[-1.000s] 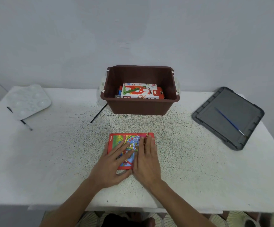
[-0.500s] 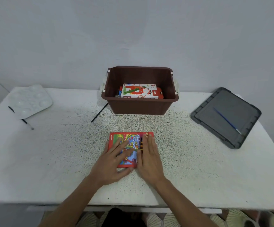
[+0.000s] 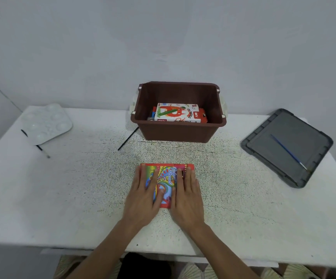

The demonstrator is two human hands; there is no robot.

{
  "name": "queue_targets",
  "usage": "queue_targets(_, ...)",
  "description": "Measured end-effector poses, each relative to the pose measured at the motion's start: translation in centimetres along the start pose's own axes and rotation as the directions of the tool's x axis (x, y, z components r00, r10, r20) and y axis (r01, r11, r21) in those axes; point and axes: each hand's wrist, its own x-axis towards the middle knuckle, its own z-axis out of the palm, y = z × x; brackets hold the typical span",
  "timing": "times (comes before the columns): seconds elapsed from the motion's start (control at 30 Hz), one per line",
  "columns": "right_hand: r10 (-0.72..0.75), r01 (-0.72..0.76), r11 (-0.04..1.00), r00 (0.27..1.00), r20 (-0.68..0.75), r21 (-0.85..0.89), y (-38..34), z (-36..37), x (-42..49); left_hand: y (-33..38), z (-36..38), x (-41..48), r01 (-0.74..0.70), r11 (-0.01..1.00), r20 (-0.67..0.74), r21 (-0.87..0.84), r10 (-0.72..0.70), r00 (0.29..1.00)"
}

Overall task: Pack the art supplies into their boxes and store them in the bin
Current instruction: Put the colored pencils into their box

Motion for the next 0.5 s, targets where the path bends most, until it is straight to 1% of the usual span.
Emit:
queue_targets(0.1,-0.024,0.024,1.000,1.000,0.000,0.017,0.2,0.1,0.0,1.1,-0.4,-0.1,0.207,0.976,-0.020,-0.059,-0.209,0.978)
queue_targets(0.13,-0.027,0.028,0.999,1.000,-0.002,0.040,0.2,-0.1,0.1,1.4,-0.6,0.0,0.245,0.966,-0.010,-0.078,-0.247,0.969)
queue_targets(0.23,-0.022,0.027,0.988,0.999,-0.034,0.154,-0.1,-0.6,0.0,1.4,-1.1,0.2,0.271,0.943,0.044,-0.194,-0.267,0.963)
queue_targets(0.3,0.029,-0.016,0.958,0.999,-0.042,0.288,-0.3,-1.2,0.0,1.3,-1.4,0.2,0.265,0.911,0.067,-0.317,-0.257,0.964)
queue_targets(0.33,0.069,-0.052,0.929,0.997,-0.035,0.365,-0.5,-1.5,0.0,1.3,-1.7,0.2,0.274,0.879,0.070,-0.391,-0.268,0.961)
queue_targets(0.4,0.127,-0.105,0.877,0.992,-0.016,0.469,-0.9,-2.4,0.0,1.7,-3.0,0.5,0.319,0.780,0.084,-0.538,-0.327,0.941)
queue_targets(0.43,0.142,-0.122,0.861,0.990,-0.004,0.494,-1.2,-3.0,0.0,1.9,-3.8,0.7,0.320,0.735,0.086,-0.598,-0.338,0.937)
queue_targets(0.5,0.178,-0.170,0.835,0.983,0.036,0.524,-1.9,-4.2,0.1,1.9,-5.2,1.3,0.316,0.688,0.095,-0.653,-0.340,0.936)
